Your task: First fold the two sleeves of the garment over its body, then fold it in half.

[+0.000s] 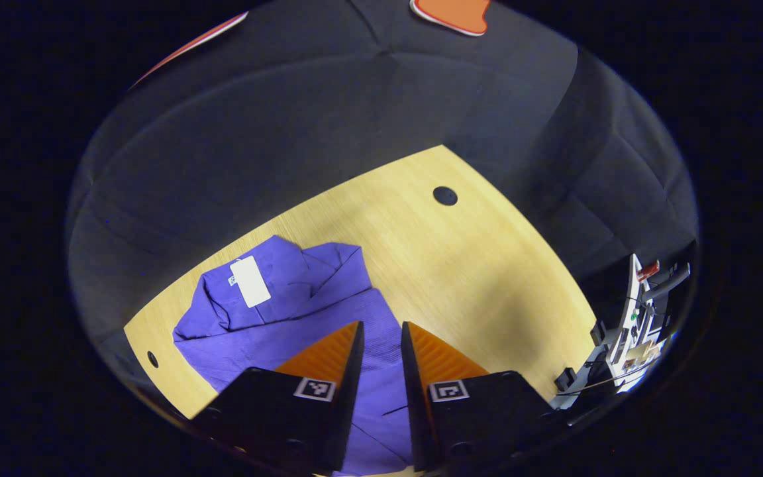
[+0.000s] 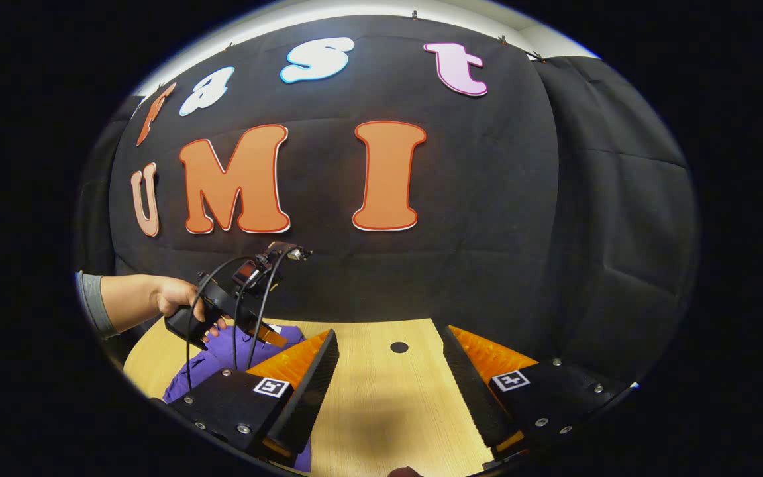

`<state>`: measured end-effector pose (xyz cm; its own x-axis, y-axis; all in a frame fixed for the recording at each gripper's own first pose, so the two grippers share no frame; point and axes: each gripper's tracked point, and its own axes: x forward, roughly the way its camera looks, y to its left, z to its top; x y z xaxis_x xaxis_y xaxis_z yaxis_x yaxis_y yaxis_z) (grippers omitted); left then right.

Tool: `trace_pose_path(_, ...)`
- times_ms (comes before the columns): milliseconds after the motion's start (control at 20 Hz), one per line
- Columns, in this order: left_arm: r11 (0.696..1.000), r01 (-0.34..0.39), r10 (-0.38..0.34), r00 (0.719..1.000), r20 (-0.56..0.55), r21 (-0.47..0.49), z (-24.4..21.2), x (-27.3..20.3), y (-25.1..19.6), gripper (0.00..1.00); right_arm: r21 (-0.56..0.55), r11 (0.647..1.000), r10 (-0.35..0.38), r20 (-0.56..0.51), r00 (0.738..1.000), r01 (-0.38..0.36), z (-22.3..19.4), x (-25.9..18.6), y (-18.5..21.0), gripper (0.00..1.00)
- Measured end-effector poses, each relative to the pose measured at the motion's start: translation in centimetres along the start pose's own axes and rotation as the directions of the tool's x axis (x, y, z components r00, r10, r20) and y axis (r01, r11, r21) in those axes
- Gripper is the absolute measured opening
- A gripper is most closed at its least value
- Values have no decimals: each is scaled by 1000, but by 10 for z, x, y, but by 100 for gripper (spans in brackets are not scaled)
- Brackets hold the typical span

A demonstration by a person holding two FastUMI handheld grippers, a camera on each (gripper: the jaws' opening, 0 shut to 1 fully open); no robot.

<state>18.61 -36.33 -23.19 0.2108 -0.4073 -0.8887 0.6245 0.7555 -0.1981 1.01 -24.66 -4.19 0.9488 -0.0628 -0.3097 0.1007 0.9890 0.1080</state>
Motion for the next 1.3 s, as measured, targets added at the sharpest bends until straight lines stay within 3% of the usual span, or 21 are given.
trace_pose_path(50, 1000, -1, 1, 1000, 25, -4, -2, -10, 2, 50, -4, 1000, 7, -3, 1000, -7, -2, 0, 5, 95)
trace_pose_path(100, 1000, -7, 8, 999, 50, -8, -7, -20, 7, 56, -8, 1000, 15, -5, 1000, -15, -5, 2, 10, 95)
trace_pose_path(150, 1000, -25, 26, 997, 70, -12, -13, -32, 14, 71, -11, 1000, 25, -9, 1000, -25, -7, 4, 16, 95)
trace_pose_path(250, 997, -72, 75, 993, 96, -41, -32, -56, 35, 83, -15, 998, 53, -24, 998, -54, -14, 5, 33, 95)
trace_pose_path(350, 989, -119, 128, 986, 109, -88, -58, -77, 59, 89, -18, 997, 79, -45, 996, -80, -23, 7, 49, 95)
trace_pose_path(650, 935, -250, 275, 959, 69, -251, -167, -126, 136, 94, -31, 988, 145, -170, 975, -153, -77, 14, 99, 95)
trace_pose_path(950, 869, -300, 319, 948, -19, -393, -287, -136, 180, 94, -44, 982, 165, -295, 941, -185, -136, 16, 142, 95)
trace_pose_path(1100, 850, -324, 323, 943, -76, -416, -347, -135, 190, 94, -42, 981, 157, -384, 910, -187, -179, 16, 155, 96)
trace_pose_path(1300, 850, -329, 306, 944, -122, -413, -403, -117, 185, 94, -56, 982, 125, -510, 851, -178, -245, 11, 162, 96)
